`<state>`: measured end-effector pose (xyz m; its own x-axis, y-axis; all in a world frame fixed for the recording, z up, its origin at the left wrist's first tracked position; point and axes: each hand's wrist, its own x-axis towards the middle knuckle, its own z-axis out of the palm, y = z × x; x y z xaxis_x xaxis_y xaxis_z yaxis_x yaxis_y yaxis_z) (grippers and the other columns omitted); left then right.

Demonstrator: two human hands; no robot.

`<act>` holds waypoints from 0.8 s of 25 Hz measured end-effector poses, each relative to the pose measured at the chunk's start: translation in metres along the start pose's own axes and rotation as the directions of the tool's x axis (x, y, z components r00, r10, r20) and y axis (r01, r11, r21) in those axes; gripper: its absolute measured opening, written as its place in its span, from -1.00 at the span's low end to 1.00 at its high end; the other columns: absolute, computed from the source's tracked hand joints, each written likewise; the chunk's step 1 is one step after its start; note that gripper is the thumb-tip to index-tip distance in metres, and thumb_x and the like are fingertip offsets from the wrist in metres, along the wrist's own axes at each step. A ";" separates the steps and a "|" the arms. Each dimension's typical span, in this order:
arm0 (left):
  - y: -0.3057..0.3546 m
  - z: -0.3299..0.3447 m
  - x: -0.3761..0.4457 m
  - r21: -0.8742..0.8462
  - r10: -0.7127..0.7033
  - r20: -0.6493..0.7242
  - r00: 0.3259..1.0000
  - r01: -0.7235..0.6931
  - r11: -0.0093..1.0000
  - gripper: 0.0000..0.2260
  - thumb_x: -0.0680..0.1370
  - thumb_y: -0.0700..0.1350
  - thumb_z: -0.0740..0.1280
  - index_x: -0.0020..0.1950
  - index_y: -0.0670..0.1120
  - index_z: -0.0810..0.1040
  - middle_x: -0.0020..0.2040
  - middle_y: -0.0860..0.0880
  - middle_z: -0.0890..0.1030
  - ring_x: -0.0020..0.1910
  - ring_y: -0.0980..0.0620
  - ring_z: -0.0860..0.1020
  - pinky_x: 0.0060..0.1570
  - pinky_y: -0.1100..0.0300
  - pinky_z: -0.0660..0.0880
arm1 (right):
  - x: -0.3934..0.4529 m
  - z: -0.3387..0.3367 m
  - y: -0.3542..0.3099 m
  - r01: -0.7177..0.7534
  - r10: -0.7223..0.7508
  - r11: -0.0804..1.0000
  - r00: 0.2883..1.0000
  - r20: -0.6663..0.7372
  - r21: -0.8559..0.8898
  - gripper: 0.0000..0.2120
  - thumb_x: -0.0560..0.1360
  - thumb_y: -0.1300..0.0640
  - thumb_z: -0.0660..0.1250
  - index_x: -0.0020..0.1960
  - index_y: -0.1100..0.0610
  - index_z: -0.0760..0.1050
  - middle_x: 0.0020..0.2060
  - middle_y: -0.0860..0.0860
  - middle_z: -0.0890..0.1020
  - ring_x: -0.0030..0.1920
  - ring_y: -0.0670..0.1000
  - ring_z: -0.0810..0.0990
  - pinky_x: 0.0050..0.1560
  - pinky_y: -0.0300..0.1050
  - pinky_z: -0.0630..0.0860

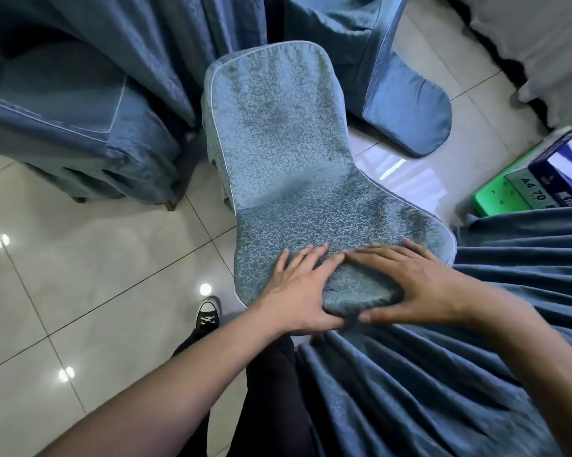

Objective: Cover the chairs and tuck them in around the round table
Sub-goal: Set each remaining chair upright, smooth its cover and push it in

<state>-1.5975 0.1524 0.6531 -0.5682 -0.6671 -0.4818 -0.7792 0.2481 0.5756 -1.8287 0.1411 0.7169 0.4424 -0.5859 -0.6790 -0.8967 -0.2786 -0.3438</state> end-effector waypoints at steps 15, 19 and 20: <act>-0.016 -0.066 0.006 -0.099 -0.133 0.034 0.991 0.136 0.986 -0.17 0.33 0.28 0.27 0.51 0.46 -0.09 0.64 -0.03 0.08 0.59 -0.08 0.10 0.53 -0.20 0.07 | 0.029 -0.059 0.026 -0.069 0.015 0.973 0.971 -0.240 -0.220 -0.19 0.42 0.25 0.26 0.47 -0.43 0.17 0.47 -0.29 0.33 0.46 -0.10 0.34 0.40 0.00 0.17; -0.019 -0.071 0.007 -0.004 -0.031 -0.284 0.958 0.031 0.999 -0.24 0.38 0.24 0.28 0.56 0.33 0.08 0.54 0.09 0.31 0.50 0.04 0.29 0.49 -0.03 0.20 | 0.041 -0.084 0.024 -0.021 -0.049 0.978 0.944 -0.326 -0.207 -0.33 0.43 0.19 0.32 0.43 -0.33 0.33 0.36 -0.26 0.47 0.34 -0.07 0.46 0.22 -0.02 0.29; -0.019 -0.075 0.008 -0.004 -0.017 -0.333 0.943 0.016 1.000 -0.26 0.40 0.29 0.29 0.56 0.33 0.11 0.51 0.14 0.35 0.48 0.09 0.31 0.46 0.02 0.23 | 0.042 -0.089 0.022 -0.006 -0.063 0.982 0.931 -0.360 -0.189 -0.38 0.43 0.14 0.35 0.40 -0.30 0.36 0.31 -0.24 0.50 0.29 -0.05 0.47 0.21 -0.01 0.30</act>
<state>-1.5677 0.0895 0.6876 -0.4345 -0.8670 -0.2437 -0.7875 0.2345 0.5700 -1.8310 0.0424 0.7383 0.4639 -0.8016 -0.3770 -0.8858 -0.4135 -0.2108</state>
